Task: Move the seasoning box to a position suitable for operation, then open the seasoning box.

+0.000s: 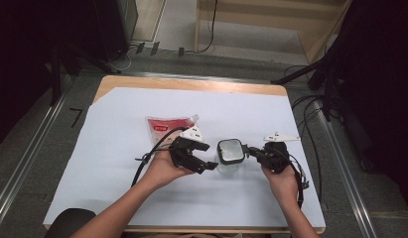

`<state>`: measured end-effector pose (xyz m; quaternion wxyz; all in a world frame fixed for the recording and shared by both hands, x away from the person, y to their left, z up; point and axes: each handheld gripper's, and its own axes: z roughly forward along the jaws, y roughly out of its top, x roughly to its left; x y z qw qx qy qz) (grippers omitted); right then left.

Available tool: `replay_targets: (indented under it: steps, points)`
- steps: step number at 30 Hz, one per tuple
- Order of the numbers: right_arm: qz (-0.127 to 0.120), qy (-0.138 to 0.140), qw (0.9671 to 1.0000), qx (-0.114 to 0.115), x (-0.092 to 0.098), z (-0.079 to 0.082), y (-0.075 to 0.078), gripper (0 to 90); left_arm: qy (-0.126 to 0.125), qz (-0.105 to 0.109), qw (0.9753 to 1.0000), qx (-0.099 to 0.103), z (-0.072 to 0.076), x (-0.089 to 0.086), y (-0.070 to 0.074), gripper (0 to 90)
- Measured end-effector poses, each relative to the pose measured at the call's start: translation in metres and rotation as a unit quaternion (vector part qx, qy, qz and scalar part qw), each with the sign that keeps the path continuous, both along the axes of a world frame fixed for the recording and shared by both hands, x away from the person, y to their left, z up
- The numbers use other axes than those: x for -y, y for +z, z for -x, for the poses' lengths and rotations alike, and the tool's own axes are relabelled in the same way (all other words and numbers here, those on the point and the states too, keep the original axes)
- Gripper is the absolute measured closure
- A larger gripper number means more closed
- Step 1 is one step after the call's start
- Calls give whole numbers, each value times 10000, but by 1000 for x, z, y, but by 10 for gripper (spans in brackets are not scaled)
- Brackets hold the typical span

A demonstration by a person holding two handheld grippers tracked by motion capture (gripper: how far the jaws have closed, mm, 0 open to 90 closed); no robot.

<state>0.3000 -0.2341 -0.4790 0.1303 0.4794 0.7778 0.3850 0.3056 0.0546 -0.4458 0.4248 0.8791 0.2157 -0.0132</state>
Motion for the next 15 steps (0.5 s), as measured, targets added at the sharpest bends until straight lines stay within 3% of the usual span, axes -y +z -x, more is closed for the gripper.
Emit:
replay_targets:
  steps: [1,3,7,11,15]
  points:
    - [-10,29,10000,-1,1,-1,0,900,-36,-87,9999,-38,-2,3,-1,278]
    - [-64,41,10000,-45,2,-3,-2,900,-2,-256,9996,82,-3,9,-2,270]
    - [-100,67,9999,-20,2,-1,1,900,33,-186,9998,-61,-11,14,-6,267]
    - [-75,50,10000,-2,1,-1,2,900,61,-252,9997,-7,-12,18,-9,262]
    - [-94,78,9999,-44,2,-1,1,900,-30,-452,9989,76,-13,25,-16,256]
